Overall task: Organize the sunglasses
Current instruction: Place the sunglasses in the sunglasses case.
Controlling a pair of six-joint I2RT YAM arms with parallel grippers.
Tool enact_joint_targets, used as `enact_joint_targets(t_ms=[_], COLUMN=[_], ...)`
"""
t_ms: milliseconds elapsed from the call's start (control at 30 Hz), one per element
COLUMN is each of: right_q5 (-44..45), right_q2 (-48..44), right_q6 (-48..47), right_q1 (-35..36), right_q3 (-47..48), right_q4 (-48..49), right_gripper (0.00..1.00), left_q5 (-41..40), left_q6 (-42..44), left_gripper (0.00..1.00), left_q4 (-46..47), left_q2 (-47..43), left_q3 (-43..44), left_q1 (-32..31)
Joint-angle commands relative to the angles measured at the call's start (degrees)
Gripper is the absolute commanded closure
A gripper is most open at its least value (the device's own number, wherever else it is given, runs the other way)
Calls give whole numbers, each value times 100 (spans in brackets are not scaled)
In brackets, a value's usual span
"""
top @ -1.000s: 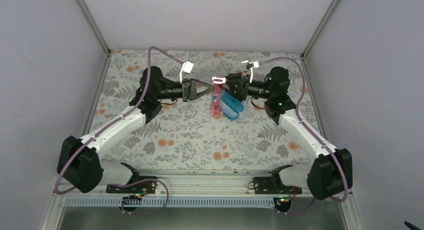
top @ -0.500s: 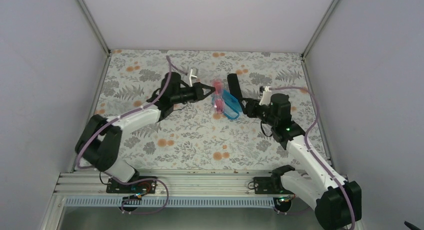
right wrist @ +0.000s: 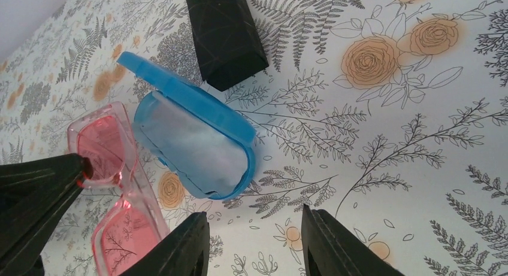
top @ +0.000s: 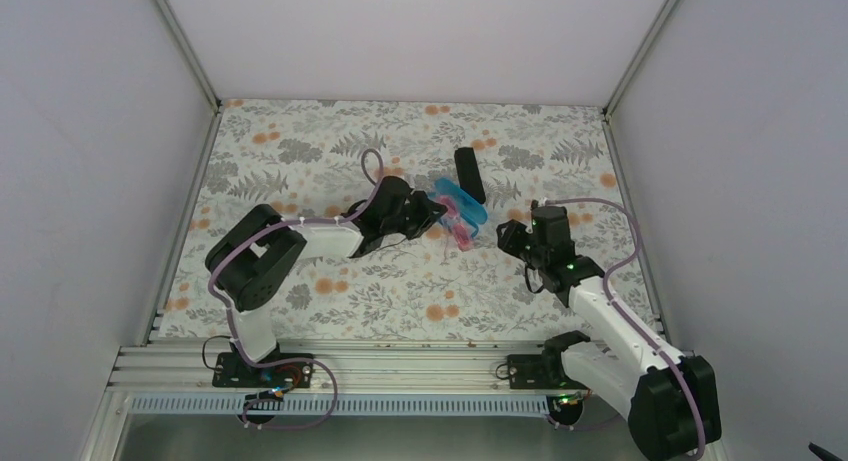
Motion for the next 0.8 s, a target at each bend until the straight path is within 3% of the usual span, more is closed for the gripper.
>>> enact_joint_targets(t_ms=[0, 333, 767], right_q5=[240, 333, 279], right_q2=[-181, -238, -298], right_q6=[143, 219, 159], right_q1=[-73, -80, -79], right_q3=[-67, -120, -212], right_q4=[-14, -61, -31], right_gripper=[59, 59, 59], left_q5=[-991, -1253, -1514], left_q6=[-726, -1433, -1553], left_gripper=[98, 98, 98], left_q4=[-5, -131, 369], left_q2=[47, 418, 915], left_q3=[343, 802, 975], left_q1=[-21, -39, -131])
